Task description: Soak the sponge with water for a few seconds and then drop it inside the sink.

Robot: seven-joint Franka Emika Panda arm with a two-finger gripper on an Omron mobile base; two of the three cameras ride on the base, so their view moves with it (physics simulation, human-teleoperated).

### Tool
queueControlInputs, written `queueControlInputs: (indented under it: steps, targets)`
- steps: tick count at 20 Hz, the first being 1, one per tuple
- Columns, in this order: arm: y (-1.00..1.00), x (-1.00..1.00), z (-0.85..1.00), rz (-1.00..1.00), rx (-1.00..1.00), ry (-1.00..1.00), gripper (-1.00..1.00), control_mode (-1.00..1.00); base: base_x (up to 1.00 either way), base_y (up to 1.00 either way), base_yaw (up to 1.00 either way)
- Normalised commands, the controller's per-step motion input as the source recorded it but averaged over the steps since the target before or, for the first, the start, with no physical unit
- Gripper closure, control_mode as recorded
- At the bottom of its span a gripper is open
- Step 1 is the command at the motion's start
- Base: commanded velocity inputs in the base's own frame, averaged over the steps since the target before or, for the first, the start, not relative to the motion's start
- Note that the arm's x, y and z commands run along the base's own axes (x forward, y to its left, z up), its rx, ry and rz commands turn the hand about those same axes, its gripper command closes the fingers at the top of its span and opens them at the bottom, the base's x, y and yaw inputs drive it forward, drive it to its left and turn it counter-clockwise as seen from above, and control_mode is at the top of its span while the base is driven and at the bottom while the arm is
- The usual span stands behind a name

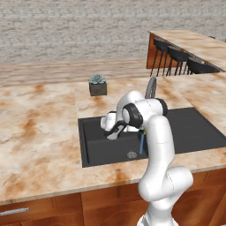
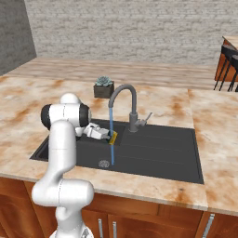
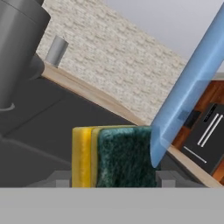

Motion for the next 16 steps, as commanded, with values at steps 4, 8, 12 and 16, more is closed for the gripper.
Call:
queueControlInputs:
  steps: [4, 8, 12, 16]
  targets:
    - [0.0, -0.06, 0.0, 0.0, 0.0, 0.0, 1.0, -1.0, 0.0, 0.0, 0.0]
    - [0.13, -0.07, 0.15, 0.0, 0.0, -0.02, 1.0, -1.0, 0.0, 0.0, 0.0]
    - [0.33, -0.16, 0.25, 0.0, 0.02, -0.1, 1.0, -1.0, 0.0, 0.0, 0.0]
    - [0.34, -0.04, 0.31, 0.0, 0.06, -0.14, 1.0, -1.0, 0.0, 0.0, 0.0]
